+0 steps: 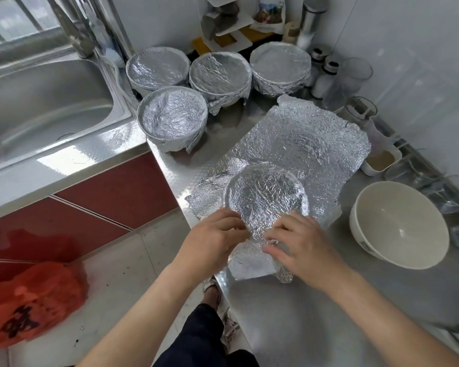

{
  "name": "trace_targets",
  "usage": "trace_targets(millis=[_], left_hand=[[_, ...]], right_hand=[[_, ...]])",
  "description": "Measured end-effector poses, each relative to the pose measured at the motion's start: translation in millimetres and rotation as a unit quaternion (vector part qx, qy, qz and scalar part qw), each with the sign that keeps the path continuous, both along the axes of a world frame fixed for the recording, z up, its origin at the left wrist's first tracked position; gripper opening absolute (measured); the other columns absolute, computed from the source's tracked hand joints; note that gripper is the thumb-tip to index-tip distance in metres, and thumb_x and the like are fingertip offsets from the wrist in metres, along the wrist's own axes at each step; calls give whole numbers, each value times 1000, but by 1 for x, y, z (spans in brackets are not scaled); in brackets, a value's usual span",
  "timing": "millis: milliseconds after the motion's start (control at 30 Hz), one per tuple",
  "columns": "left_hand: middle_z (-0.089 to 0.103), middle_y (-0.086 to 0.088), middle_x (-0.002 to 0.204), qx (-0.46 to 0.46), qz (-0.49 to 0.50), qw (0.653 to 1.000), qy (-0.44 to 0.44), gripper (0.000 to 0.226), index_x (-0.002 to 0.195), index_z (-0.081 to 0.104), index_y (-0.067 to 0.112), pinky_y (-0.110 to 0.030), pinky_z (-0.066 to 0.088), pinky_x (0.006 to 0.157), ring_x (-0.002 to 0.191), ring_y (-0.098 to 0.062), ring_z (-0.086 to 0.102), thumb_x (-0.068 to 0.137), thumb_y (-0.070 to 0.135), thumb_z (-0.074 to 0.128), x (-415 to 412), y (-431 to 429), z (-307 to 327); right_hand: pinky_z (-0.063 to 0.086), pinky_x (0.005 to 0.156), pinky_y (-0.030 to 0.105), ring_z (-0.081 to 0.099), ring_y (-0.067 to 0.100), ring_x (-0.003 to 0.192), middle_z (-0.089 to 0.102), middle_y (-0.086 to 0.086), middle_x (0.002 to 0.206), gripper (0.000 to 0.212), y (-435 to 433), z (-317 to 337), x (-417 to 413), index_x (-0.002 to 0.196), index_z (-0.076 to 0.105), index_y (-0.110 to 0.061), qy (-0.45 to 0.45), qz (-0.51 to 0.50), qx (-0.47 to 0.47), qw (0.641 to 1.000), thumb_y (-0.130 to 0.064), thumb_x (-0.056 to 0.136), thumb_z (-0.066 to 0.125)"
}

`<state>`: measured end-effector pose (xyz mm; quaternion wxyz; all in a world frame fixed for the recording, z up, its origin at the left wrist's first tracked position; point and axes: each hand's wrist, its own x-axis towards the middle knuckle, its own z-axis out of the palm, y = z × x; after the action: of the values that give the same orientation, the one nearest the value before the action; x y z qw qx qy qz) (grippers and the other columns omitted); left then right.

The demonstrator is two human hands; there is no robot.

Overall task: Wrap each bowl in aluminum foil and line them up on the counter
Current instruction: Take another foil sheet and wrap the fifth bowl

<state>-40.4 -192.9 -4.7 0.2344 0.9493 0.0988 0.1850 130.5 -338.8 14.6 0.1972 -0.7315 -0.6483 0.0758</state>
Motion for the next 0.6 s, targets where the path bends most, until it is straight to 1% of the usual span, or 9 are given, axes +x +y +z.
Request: trace_targets(millis=[33,100,167,267,333,467,533,600], left_hand=[[70,3,94,6,0,1000,-1,13,95,78,17,-33,54,76,98,-20,61,83,13,77,1,0,0],[69,3,91,17,1,1000,-2,18,94,78,17,-31,53,71,93,-19,60,79,7,79,2,-1,1],[69,4,90,30,2,1000,-5,23,92,78,16,-28,51,72,92,-18,59,75,1,81,3,0,2],[70,2,90,45,-1,999,-14,27,91,77,14,-25,48,76,92,-17,56,73,-6,79,6,1,1],[70,1,91,51,1,999,-21,27,91,77,13,-24,47,77,93,-17,56,73,-7,78,6,2,0],[70,1,91,49,0,999,-21,25,91,76,13,-27,49,77,93,-18,58,74,-5,79,7,2,1],[68,1,93,32,4,999,-10,20,93,75,14,-31,51,75,93,-20,59,78,1,78,7,2,3],[66,0,96,-3,6,1000,-4,12,96,74,14,-35,52,75,94,-21,59,85,10,71,7,3,8]], right_hand=[[40,70,30,48,13,80,55,-8,83,21,-1,0,1,83,67,-21,-15,11,-7,1000,-41,83,62],[40,71,32,51,16,79,56,-7,82,19,-1,-1,0,82,66,-20,-40,28,-9,999,-38,83,61],[37,72,31,52,17,78,56,-6,82,17,2,-1,-3,82,65,-20,-64,40,-4,997,-36,85,60],[43,67,33,52,19,76,55,-4,80,11,6,-1,-7,81,63,-19,-83,41,4,996,-28,82,70],[44,64,34,52,21,73,55,-2,78,10,9,-2,-10,79,63,-17,-95,37,-1,995,-23,80,71],[46,60,36,51,23,70,55,2,75,11,13,-7,-11,75,61,-13,-100,35,-1,994,-8,75,71],[47,59,36,50,22,69,55,3,74,11,15,-8,-10,74,60,-12,-97,44,6,994,-6,73,70],[47,59,35,48,22,69,54,3,73,10,16,-6,-10,74,60,-12,-97,52,11,994,-6,75,69]])
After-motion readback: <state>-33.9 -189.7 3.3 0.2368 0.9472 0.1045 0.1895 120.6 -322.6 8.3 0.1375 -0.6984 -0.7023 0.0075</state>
